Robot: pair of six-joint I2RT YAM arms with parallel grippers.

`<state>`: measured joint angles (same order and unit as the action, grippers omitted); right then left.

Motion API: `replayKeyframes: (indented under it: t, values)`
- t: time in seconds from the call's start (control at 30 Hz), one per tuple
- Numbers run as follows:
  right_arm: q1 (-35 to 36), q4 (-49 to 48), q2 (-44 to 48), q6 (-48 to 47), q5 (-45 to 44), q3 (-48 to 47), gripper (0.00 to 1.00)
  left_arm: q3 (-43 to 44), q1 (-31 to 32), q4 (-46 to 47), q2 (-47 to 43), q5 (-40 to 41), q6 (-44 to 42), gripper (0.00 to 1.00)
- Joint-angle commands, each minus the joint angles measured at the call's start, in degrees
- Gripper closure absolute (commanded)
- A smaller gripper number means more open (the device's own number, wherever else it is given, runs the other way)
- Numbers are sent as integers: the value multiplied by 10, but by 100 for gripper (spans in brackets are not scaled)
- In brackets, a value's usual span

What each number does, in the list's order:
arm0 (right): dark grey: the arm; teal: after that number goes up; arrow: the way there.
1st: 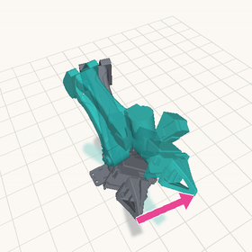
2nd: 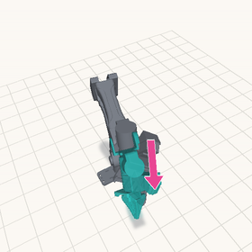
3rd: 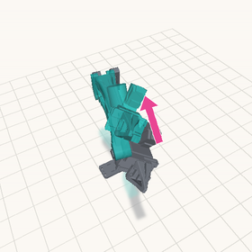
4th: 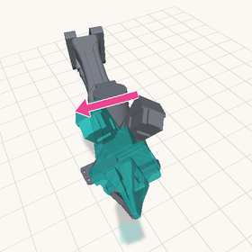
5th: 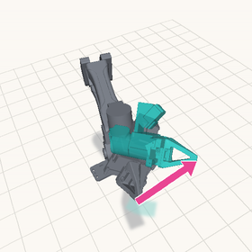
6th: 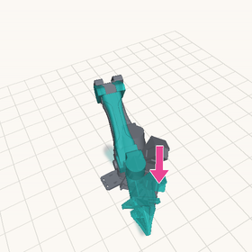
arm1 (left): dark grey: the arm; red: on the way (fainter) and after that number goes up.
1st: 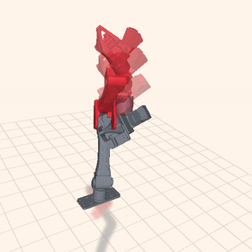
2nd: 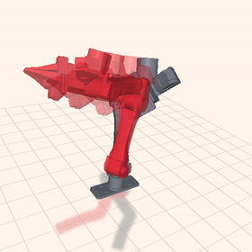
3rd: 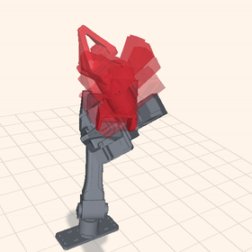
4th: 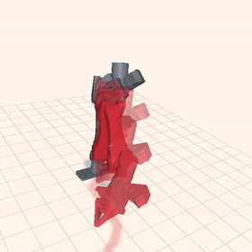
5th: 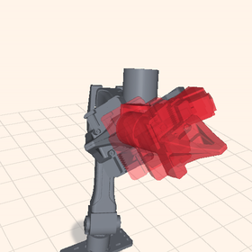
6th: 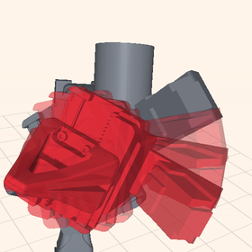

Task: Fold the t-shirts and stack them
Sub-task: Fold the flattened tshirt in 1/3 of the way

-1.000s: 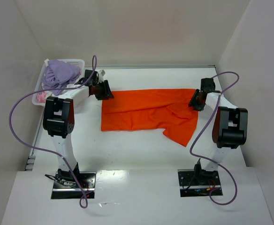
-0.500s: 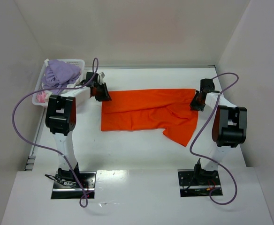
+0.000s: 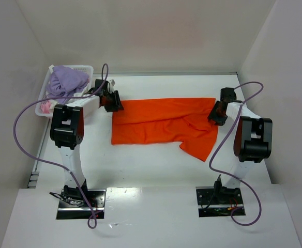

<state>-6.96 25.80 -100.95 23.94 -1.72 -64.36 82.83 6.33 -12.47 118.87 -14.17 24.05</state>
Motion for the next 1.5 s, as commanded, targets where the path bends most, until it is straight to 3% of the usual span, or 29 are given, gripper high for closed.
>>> replayKeyframes:
  t: [0.0,0.3,0.43,0.6,1.07,1.13,1.27,1.3,1.33,1.4,1.43,1.47]
  values:
    - [-4,-2,18,0,-2,10,52,18,9,10,2,-17,-11,51]
    - [-4,-15,-10,-5,4,10,87,39,14,-3,19,17,-16,62]
    - [-4,-15,-10,-5,-14,10,99,45,14,-8,19,51,-11,73]
    - [-4,-8,-5,-10,-20,15,99,59,14,-19,30,86,0,96]
    - [-4,-8,0,-16,11,15,99,103,9,-43,68,146,11,100]
    - [-4,-15,0,-16,33,15,95,109,9,-49,68,146,11,100]
    - [-4,-22,35,-28,49,10,83,96,4,-41,52,159,0,88]
    - [-4,-29,43,-28,55,5,79,90,4,-41,43,159,-6,69]
    - [-4,-29,51,-28,55,-2,70,83,4,-35,25,165,-6,62]
    - [-4,-29,72,-34,76,-9,64,83,4,-35,6,172,-22,53]
    - [-4,-34,78,-34,76,-17,61,78,4,-35,-14,172,-27,44]
    - [-4,-34,90,-34,84,-17,53,78,4,-35,-26,183,-32,40]
